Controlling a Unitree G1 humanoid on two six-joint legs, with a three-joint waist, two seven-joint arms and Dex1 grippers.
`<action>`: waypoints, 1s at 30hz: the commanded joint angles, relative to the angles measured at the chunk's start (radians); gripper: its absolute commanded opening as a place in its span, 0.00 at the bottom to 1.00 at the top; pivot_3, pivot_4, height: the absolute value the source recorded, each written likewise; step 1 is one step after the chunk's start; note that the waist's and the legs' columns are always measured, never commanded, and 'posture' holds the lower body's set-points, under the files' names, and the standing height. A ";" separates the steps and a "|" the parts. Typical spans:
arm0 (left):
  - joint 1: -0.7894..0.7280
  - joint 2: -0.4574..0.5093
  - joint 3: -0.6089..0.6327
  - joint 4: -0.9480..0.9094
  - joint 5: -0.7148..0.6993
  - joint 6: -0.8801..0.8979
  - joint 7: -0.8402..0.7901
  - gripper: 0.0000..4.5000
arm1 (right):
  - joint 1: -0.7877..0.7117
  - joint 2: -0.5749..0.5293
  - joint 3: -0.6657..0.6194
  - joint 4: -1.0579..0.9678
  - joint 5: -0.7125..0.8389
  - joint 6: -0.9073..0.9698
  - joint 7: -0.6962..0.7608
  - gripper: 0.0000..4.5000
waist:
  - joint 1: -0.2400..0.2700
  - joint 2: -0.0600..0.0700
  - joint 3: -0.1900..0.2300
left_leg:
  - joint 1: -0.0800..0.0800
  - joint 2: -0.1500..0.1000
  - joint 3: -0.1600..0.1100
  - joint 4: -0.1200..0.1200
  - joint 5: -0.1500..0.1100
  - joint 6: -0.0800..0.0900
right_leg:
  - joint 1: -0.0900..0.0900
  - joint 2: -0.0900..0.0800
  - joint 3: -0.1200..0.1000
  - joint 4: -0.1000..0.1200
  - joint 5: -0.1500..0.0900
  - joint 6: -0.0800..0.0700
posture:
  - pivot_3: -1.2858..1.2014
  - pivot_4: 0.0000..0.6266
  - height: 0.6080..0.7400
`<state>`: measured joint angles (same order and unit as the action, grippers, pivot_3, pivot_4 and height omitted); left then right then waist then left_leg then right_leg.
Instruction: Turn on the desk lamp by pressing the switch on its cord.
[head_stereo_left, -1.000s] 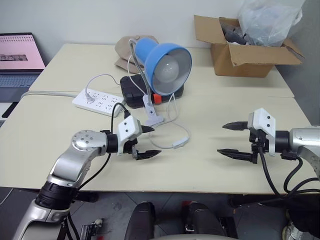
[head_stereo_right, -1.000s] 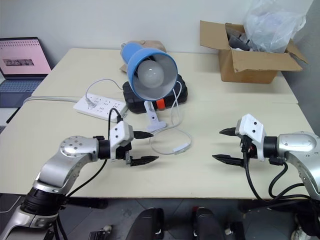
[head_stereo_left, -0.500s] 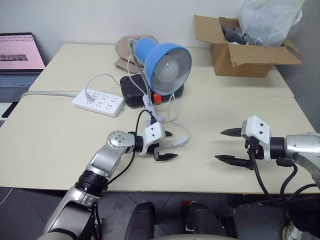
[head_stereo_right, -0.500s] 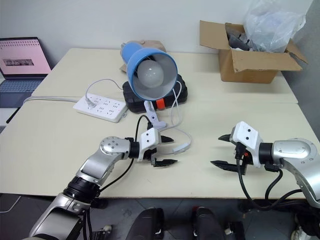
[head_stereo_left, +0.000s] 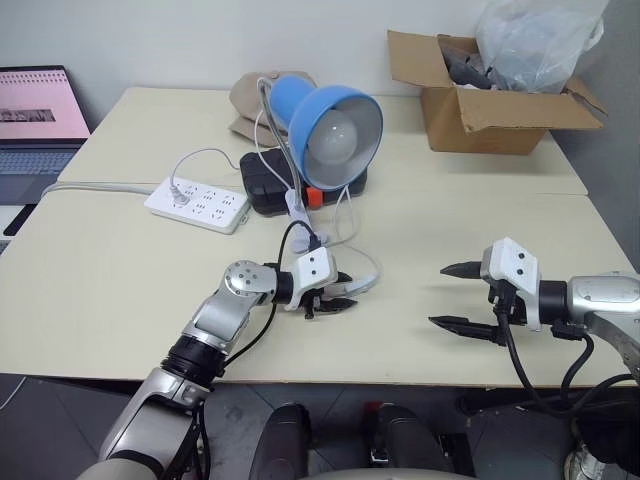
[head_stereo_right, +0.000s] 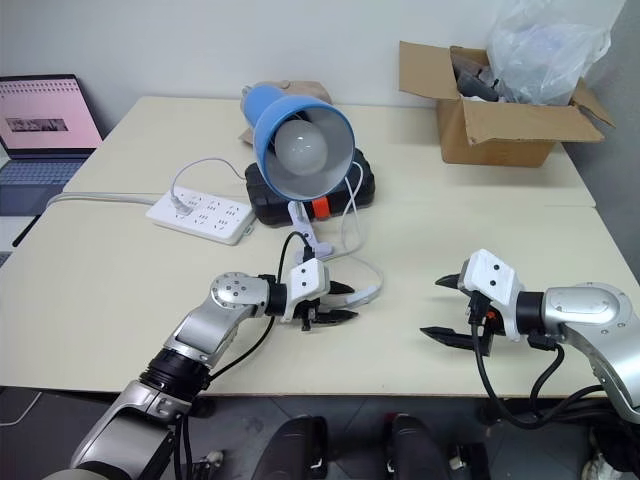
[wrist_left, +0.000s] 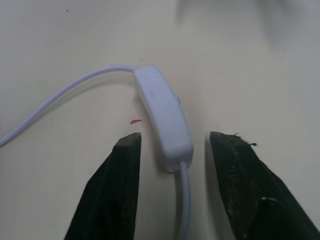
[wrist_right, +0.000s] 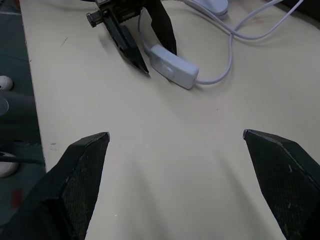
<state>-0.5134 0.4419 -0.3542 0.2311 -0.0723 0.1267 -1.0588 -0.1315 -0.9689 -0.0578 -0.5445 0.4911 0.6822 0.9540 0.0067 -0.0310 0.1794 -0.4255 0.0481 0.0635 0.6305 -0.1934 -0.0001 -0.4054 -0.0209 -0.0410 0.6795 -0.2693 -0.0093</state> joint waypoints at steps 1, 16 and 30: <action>-0.019 -0.006 0.002 -0.004 0.012 -0.023 -0.005 0.25 | -0.008 -0.010 -0.027 -0.015 -0.003 -0.019 0.000 1.00 | 0.000 0.000 0.000 | 0.000 0.000 0.000 0.000 0.000 0.000 | 0.000 0.000 0.000 0.000 0.000 0.000 | 0.52 0.24 1.00; -0.055 0.084 0.021 -0.086 -0.015 -0.057 -0.145 0.09 | -0.049 0.070 -0.011 -0.010 -0.032 -0.118 -0.030 1.00 | -0.002 0.000 0.000 | 0.000 0.000 0.000 0.000 0.000 0.000 | 0.000 0.000 0.000 0.000 0.000 0.000 | 0.52 0.24 1.00; -0.106 0.199 0.084 -0.191 -0.150 0.062 -0.316 0.09 | -0.311 0.247 0.109 -0.060 0.204 0.186 -0.128 1.00 | -0.008 0.000 0.000 | 0.000 0.001 -0.001 0.000 0.000 0.000 | 0.000 0.001 -0.001 0.001 0.000 0.000 | 0.52 0.24 1.00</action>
<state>-0.6069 0.6345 -0.2951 0.0693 -0.2019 0.1905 -1.3682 -0.4037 -0.7456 0.0312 -0.5877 0.6616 0.8274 0.8481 -0.0018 -0.0313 0.1795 -0.4254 0.0487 0.0622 0.6306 -0.1933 -0.0002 -0.4054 -0.0201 -0.0416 0.6803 -0.2693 -0.0095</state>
